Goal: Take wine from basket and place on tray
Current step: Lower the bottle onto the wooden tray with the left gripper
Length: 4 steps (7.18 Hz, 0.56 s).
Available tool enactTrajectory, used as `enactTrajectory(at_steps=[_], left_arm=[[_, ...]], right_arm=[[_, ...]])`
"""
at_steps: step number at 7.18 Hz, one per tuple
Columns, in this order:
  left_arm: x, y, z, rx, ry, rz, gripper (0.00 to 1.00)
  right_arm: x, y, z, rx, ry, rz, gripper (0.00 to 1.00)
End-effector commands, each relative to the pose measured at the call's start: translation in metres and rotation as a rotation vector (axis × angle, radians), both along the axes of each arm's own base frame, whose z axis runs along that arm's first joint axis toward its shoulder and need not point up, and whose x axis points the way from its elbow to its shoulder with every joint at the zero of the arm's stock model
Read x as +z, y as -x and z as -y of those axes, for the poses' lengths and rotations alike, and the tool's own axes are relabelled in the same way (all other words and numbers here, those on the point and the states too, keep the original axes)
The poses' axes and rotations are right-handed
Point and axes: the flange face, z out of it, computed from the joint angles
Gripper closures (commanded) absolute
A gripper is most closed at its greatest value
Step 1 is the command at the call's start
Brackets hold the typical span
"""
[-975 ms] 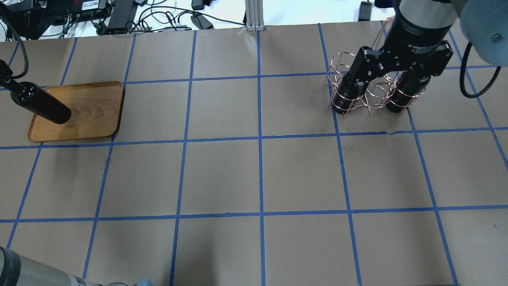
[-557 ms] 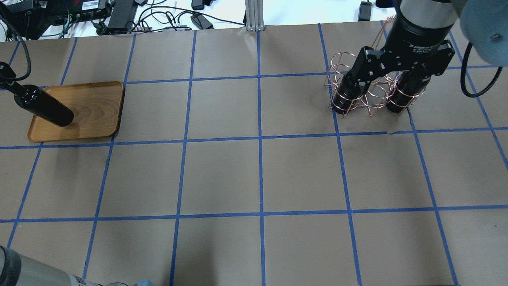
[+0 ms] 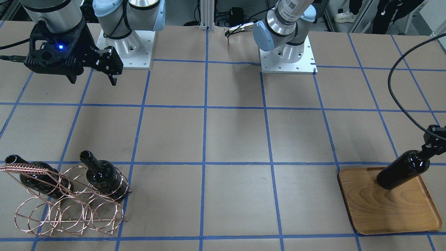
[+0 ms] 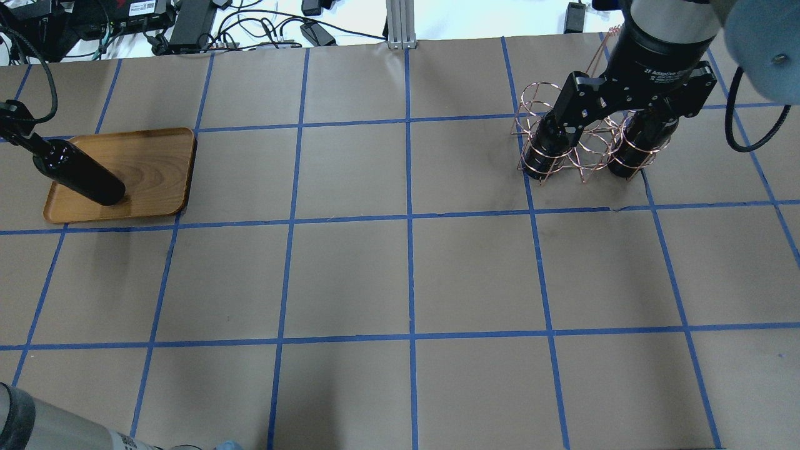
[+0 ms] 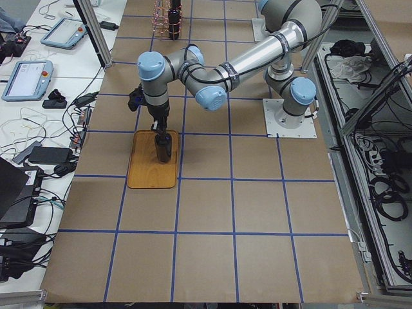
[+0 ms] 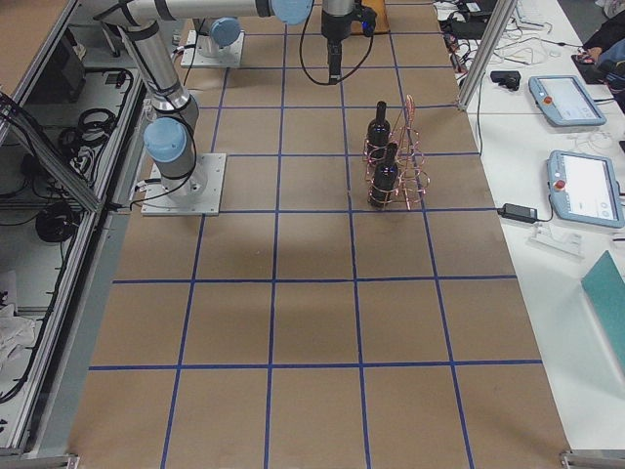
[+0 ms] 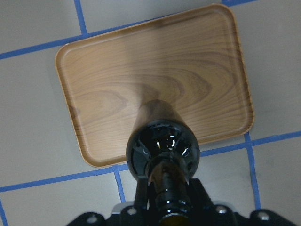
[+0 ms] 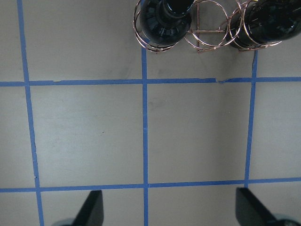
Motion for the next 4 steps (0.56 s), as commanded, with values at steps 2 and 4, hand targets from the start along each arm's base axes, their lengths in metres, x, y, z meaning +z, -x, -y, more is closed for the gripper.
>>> enactTrajectory(at_steps=[2,4], left_arm=[[0.0,0.027,0.011,0.019,-0.011,-0.002,0.93],[-0.01,0.027,0.012,0.024,-0.026,-0.009,0.93]], right_arm=[[-0.001,0.0,-0.001,0.0,-0.007,0.0,0.0],[-0.001,0.0,-0.001,0.0,-0.007,0.0,0.0]])
